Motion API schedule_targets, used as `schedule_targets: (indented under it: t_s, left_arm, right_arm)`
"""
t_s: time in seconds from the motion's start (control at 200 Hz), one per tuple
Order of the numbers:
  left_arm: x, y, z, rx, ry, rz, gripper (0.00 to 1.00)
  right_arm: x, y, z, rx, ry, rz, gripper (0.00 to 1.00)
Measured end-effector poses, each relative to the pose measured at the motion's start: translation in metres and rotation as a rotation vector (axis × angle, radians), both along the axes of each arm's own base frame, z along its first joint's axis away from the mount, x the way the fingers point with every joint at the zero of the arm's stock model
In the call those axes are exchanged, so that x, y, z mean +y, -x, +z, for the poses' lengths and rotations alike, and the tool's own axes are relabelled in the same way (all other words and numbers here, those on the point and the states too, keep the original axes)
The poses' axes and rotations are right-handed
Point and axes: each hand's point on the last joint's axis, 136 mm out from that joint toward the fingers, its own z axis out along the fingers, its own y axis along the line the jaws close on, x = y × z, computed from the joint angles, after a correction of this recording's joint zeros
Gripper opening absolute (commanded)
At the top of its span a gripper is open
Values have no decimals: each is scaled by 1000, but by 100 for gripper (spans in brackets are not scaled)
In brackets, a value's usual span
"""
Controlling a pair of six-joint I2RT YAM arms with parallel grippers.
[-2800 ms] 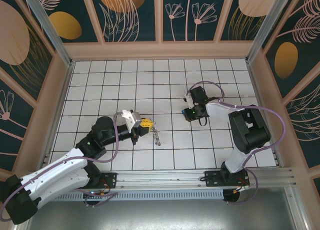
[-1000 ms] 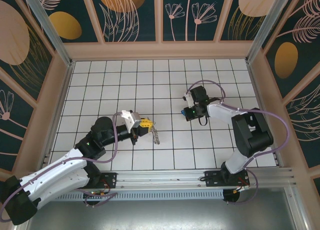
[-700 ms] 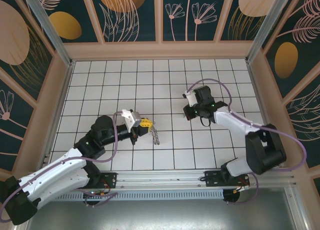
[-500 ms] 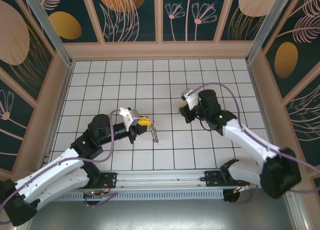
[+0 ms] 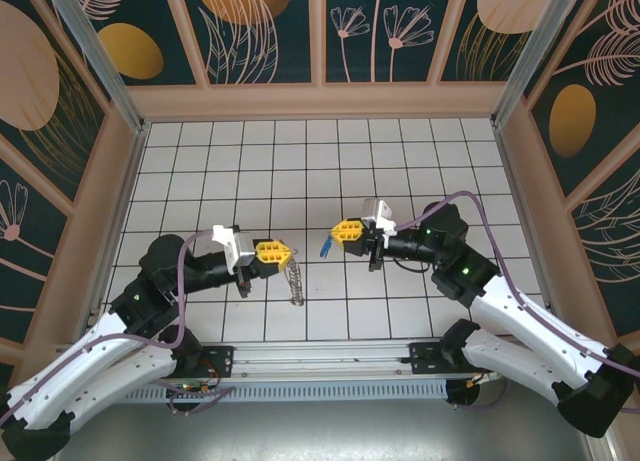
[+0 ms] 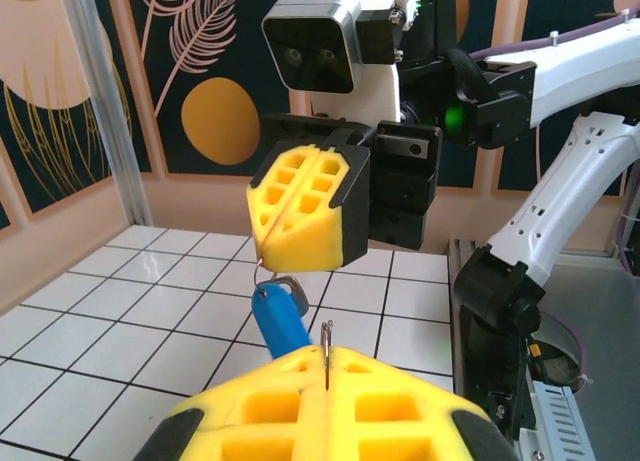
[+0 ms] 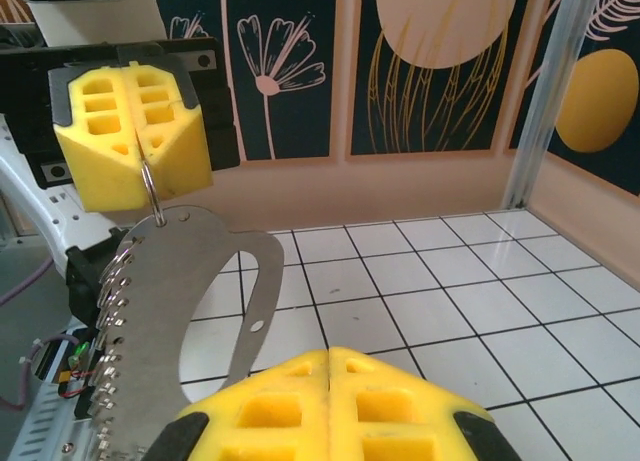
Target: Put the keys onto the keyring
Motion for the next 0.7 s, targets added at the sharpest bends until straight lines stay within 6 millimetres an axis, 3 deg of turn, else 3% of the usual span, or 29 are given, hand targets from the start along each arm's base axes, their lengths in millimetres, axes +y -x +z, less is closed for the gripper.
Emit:
schedule_targets:
  t_s: [0.11, 0.28, 0.54, 0.701]
  left_arm:
    - [0, 4, -3, -2, -15, -20, 0]
    - [0, 14, 1, -27, -42, -71, 0]
    - [-1, 19, 1, -43, -55, -99, 0]
    - [-2, 21, 0, -43, -58, -118, 0]
  right_arm:
    - [2, 7, 2, -7, -7, 32, 0]
    - [11, 44, 23, -70, -80, 202, 0]
    - [15, 62, 40, -106, -143, 279, 0]
    - [23, 66, 35, -91, -138, 312, 0]
